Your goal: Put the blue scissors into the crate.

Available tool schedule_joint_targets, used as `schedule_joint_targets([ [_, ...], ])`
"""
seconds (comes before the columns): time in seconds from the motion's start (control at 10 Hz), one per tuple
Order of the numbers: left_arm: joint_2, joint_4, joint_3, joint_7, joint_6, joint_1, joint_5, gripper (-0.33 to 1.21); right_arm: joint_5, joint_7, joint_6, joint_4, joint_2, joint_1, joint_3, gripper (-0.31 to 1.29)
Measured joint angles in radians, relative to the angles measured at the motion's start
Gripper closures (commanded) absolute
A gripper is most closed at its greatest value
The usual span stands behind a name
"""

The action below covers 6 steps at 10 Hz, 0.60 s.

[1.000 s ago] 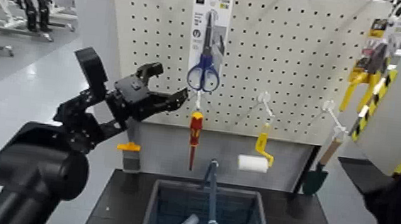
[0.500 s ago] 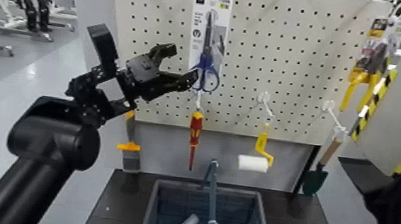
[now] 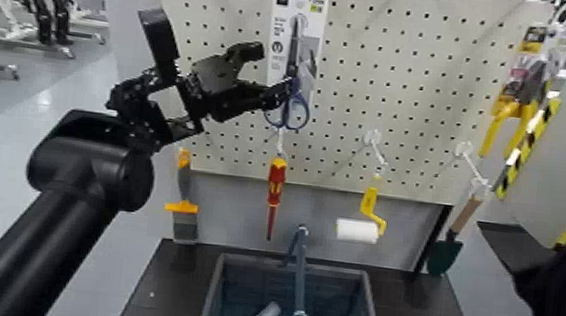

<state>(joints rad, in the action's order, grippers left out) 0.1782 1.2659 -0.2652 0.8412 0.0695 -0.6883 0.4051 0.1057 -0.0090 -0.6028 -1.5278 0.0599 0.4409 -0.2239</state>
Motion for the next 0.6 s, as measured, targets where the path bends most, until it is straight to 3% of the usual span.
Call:
schedule_joint_targets([
  [0.1,0.0,-0.007,-0.006,0.006,0.0,-0.013,0.0,0.26,0.0,0.001,0.0,0.0,0.0,0.0,0.0,0.09],
  [0.2,-0.001,-0.012,-0.009,0.014,-0.001,-0.02,0.001,0.53,0.0,0.003,0.0,0.0,-0.001,-0.001,0.0,0.09],
  [0.3,-0.001,-0.014,-0.011,0.024,-0.009,-0.026,0.003,1.03,0.0,0.003,0.0,0.0,-0.002,-0.001,0.0,0.09],
  [0.4,-0.002,-0.014,-0.014,0.031,-0.025,-0.031,0.003,1.16,0.0,0.003,0.0,0.0,-0.002,-0.001,0.0,0.09],
  [0.6,-0.002,-0.008,-0.013,0.029,-0.044,-0.034,0.0,1.17,0.0,0.003,0.0,0.0,-0.001,-0.001,0.0,0.09],
])
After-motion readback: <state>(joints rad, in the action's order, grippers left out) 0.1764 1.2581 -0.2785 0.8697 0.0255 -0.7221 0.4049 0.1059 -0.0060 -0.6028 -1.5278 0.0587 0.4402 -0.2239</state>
